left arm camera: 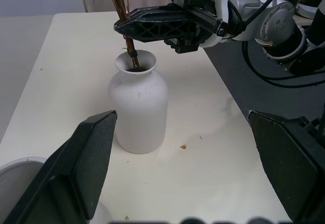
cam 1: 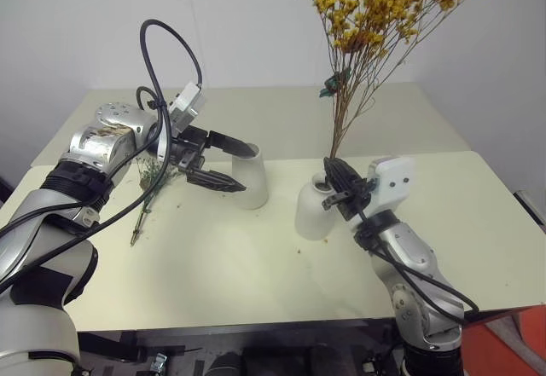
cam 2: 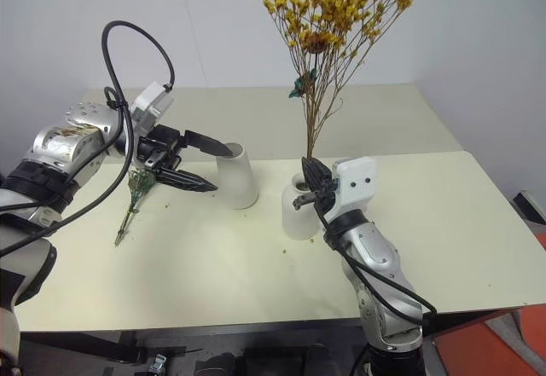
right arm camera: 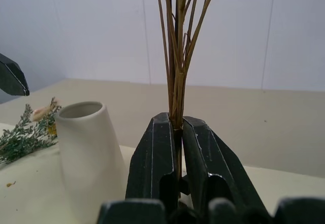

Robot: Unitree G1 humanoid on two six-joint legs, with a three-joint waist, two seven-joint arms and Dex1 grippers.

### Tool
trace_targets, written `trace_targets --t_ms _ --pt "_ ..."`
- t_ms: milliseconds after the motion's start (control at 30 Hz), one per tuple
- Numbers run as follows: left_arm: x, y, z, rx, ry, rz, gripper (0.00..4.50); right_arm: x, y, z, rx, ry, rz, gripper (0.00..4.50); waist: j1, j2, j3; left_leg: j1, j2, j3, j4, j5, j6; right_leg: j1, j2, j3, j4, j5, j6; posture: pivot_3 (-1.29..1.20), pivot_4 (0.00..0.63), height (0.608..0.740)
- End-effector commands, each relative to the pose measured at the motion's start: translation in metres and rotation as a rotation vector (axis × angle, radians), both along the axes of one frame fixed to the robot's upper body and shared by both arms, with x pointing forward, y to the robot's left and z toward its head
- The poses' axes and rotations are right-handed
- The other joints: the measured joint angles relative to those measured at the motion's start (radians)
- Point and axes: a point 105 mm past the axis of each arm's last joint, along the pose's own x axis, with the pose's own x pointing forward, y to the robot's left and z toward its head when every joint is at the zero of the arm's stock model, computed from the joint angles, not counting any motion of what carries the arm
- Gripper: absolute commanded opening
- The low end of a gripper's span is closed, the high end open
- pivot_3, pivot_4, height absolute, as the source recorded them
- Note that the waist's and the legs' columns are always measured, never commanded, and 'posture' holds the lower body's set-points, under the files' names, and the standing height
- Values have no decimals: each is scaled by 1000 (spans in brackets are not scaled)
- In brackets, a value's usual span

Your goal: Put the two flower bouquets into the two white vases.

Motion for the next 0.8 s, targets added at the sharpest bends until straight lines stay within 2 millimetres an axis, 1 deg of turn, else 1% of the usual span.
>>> trace_targets --t_ms 33,133,300,567,733,800 --pt "-1 2 10 -23 -37 2 4500 -7 1 13 16 -69 9 455 0 0 0 0 0 0 0 0 0 0 0 0 0 0 0 0 150 740" --pt "0 2 10 -25 -38 3 4500 -9 1 14 3 -83 8 1071 0 0 0 0 0 0 0 0 0 0 0 0 0 0 0 0 150 740" --pt "1 2 11 -30 -38 6 4500 -11 1 17 -11 -118 0 2702 0 0 0 0 0 0 0 0 0 0 0 0 0 0 0 0 150 740" --pt "2 1 11 -39 -38 7 4500 -14 -1 17 -18 -133 -10 2702 0 0 0 0 0 0 0 0 0 0 0 0 0 0 0 0 150 740" --pt "2 2 12 -42 -37 10 4500 -23 -6 17 -27 -150 -16 2702 0 0 0 0 0 0 0 0 0 0 0 0 0 0 0 0 150 740" --pt "2 2 12 -44 -35 13 4500 -28 -9 20 -44 -186 -21 2702 0 0 0 0 0 0 0 0 0 0 0 0 0 0 0 0 150 740"
